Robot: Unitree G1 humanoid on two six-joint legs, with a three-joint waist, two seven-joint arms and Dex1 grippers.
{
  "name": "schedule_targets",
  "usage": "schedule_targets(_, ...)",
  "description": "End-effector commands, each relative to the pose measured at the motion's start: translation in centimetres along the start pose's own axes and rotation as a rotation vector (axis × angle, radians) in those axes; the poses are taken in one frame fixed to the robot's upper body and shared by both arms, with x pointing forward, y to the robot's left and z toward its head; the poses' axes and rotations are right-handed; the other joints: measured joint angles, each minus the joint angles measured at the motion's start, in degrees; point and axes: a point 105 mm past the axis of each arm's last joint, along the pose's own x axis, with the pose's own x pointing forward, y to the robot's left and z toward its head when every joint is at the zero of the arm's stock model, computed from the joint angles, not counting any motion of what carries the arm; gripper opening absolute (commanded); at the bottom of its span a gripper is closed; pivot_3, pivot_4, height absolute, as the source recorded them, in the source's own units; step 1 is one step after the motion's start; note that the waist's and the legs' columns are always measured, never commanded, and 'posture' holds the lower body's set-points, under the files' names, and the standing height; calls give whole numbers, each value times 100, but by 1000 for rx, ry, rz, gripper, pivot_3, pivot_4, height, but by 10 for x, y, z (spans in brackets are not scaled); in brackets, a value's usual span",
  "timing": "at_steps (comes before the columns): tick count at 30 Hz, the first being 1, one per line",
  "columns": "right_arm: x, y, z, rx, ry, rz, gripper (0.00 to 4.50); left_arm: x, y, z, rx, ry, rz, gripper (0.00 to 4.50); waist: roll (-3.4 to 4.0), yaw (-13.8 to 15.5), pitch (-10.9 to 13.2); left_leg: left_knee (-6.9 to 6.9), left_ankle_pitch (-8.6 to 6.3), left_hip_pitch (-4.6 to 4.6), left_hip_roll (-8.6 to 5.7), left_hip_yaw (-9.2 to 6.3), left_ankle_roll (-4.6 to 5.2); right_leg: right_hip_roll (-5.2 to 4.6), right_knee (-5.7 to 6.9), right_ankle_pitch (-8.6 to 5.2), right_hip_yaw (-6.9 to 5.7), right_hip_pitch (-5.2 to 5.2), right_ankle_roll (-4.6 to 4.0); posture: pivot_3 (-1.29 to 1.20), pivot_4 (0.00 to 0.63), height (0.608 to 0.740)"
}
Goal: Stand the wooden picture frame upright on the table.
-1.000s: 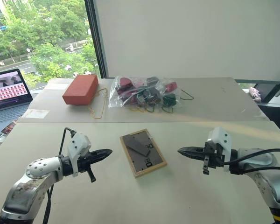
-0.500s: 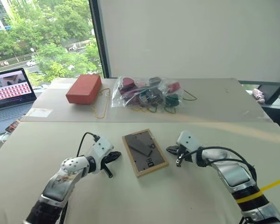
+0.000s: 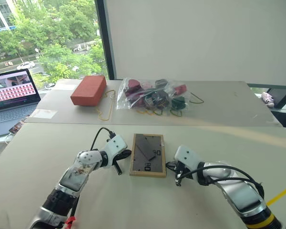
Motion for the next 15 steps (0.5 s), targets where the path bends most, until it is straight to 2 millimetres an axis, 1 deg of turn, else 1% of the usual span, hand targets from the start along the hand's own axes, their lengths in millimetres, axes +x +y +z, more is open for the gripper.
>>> schedule_targets(1, -2, -2, 10, -2, -25, -25, 0, -1, -17, -15, -18, 47, -66, 9, 0, -6, 0, 0, 0, -1, 0, 0, 0, 0, 0, 0, 0, 0, 0, 0, 150, 740)
schedule_targets(3, -3, -4, 7, 2, -11, -32, 0, -10, -16, -20, -17, 61, -52, 9, 0, -22, 0, 0, -1, 0, 0, 0, 1, 0, -1, 0, 0, -1, 0, 0, 150, 740)
schedule_targets(5, -8, -8, 1, 17, 0, -41, 0, -27, -11, -28, -15, 82, -20, 9, 0, -68, 0, 0, -5, 0, 2, 0, 9, 2, -1, 0, 1, -4, 0, 0, 150, 740)
schedule_targets(6, -12, -10, -5, 8, 17, -37, 0, -38, -6, -29, 8, 72, 14, 9, 0, -90, -1, 0, -7, 0, 3, 0, 13, 3, 1, 0, 1, -5, 0, 0, 150, 740)
schedule_targets(7, -15, -12, -10, 1, 29, -34, 0, -44, -2, -29, 26, 63, 36, 9, 1, -131, -1, -1, -9, 1, 5, -1, 16, 6, 0, 0, 1, -6, 0, 0, 150, 740)
schedule_targets(8, -16, -15, -14, -4, 38, -30, 0, -53, 4, -26, 74, 25, 78, 9, 1, -150, -1, -2, -10, 1, 6, -1, 17, 5, 0, 0, 2, -7, 0, 0, 150, 740)
schedule_targets(9, -17, -17, -16, -17, 46, -22, 0, -60, 9, -24, 172, -4, 114, 9, 1, -162, -1, -5, -10, 3, 6, -1, 17, 5, -1, -1, 2, -5, -1, 0, 150, 740)
schedule_targets(11, -16, -20, -17, -19, 37, -4, 0, -68, 10, -21, 384, -45, 135, 9, 0, -178, 0, -5, -9, 4, 7, -1, 16, 5, -1, 0, 2, -5, -1, 0, 150, 740)
schedule_targets(12, -15, -22, -16, -23, 34, -2, 0, -70, 9, -20, 488, -66, 132, 513, 0, -171, 0, -5, -8, 7, 7, 0, 14, 6, -2, 0, 2, -4, -2, 0, 150, 740)
schedule_targets(13, -14, -24, -16, -31, 35, 0, 0, -72, 6, -20, 580, -93, 115, 677, 0, -159, 0, -5, -6, 7, 8, 0, 11, 6, -2, 1, 2, -3, -4, 0, 150, 740)
schedule_targets(15, -11, -28, -13, -30, 24, 8, 0, -72, -1, -23, 828, -122, 66, 1364, -1, -151, 1, -4, -4, 7, 7, 2, 8, 4, -4, 3, 2, 0, -6, 0, 150, 740)
